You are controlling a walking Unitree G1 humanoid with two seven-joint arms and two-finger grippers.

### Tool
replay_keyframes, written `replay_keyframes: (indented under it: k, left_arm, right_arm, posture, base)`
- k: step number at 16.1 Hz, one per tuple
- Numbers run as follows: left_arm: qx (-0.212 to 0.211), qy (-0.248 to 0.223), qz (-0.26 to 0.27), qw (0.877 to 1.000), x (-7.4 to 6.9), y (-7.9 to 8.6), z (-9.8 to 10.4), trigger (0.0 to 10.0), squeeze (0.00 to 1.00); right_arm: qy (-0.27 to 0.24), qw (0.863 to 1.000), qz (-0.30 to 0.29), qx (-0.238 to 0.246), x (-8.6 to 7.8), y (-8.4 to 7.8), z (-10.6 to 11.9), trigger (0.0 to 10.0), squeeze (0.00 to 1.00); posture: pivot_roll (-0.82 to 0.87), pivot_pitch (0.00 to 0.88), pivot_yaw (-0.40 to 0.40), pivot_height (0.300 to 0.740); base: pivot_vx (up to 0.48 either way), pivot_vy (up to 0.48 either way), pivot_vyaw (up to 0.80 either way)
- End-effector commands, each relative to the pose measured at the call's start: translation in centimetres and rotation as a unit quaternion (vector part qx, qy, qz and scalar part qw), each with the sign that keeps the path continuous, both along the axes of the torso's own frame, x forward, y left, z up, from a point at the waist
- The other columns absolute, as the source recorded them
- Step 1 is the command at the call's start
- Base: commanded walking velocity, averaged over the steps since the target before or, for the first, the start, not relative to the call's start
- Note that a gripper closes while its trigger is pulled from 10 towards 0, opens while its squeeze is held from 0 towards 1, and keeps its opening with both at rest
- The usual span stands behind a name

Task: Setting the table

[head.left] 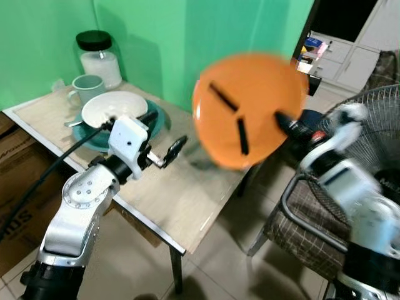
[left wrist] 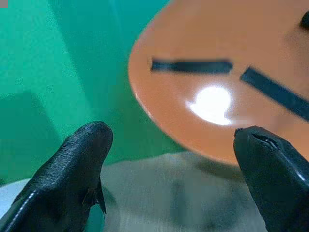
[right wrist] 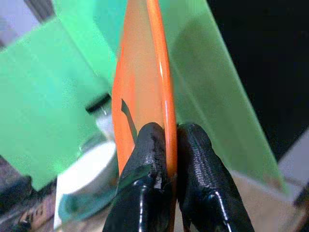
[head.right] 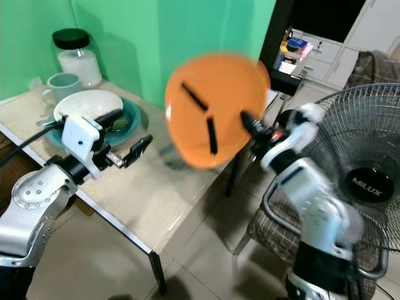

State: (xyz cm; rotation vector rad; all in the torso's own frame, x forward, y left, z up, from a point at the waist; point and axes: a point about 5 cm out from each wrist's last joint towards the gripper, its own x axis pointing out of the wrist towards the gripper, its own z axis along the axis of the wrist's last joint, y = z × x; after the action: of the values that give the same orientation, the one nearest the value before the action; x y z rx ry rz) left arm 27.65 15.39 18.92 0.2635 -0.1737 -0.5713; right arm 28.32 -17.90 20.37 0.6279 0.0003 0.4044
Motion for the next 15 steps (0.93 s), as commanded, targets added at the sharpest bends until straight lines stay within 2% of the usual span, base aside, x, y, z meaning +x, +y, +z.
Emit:
replay_keyframes:
  k: [1,2,4,5,6,9,11,15]
  left_arm:
    - [-0.005,0.005,0.021,1.000,-0.5,-0.2,0.1,10.0,0.00]
    - [-0.009,0.009,0.035,0.999,-0.7,-0.5,0.0,10.0,0.00]
    - [-0.023,0.007,0.063,0.998,-0.6,-1.1,0.1,10.0,0.00]
    - [-0.027,0.002,0.078,0.997,-0.6,-1.4,0.2,10.0,0.00]
    - [-0.027,0.001,0.085,0.996,-0.7,-1.4,0.2,10.0,0.00]
    - [-0.020,0.003,0.103,0.995,-1.1,-1.3,0.1,10.0,0.00]
    - [-0.019,0.009,0.126,0.992,-1.1,-0.9,-0.2,10.0,0.00]
    - [-0.013,0.009,0.137,0.990,-0.9,-0.2,-0.3,10.0,0.00]
  right_arm:
    - [-0.041,0.999,-0.017,0.028,-1.4,-0.2,1.6,0.0,0.00]
    - [-0.056,0.997,-0.044,0.035,-2.2,-0.2,2.1,0.0,0.00]
    - [-0.077,0.995,-0.066,0.015,-2.9,0.5,2.8,0.0,0.00]
    - [-0.089,0.994,-0.069,-0.007,-3.3,1.2,3.0,1.4,0.00]
    - [-0.095,0.993,-0.069,-0.029,-3.5,1.7,2.9,10.0,0.00]
    - [-0.110,0.982,-0.085,-0.131,-4.2,2.8,2.1,10.0,0.00]
    - [-0.107,0.982,-0.105,-0.111,-4.1,2.7,1.7,10.0,0.00]
    - [-0.132,0.979,-0.104,-0.114,-4.1,3.2,1.7,10.0,0.00]
  posture:
    - [0.08,0.000,-0.051,0.740]
    - [0.08,0.000,-0.055,0.740]
    - [0.08,0.000,-0.057,0.740]
    - [0.08,0.000,-0.059,0.740]
    - [0.08,0.000,-0.059,0.740]
    - [0.10,0.000,-0.074,0.740]
    - [0.11,0.000,-0.077,0.740]
    - [0.10,0.000,-0.074,0.740]
  base:
    - [0.000,0.000,0.00]
    - [0.000,0.000,0.00]
    - [0.000,0.000,0.00]
    - [0.000,0.000,0.00]
    - [0.000,0.000,0.00]
    - [0.000,0.000,0.00]
    - [0.000,0.000,-0.80]
    - [0.000,0.000,-0.80]
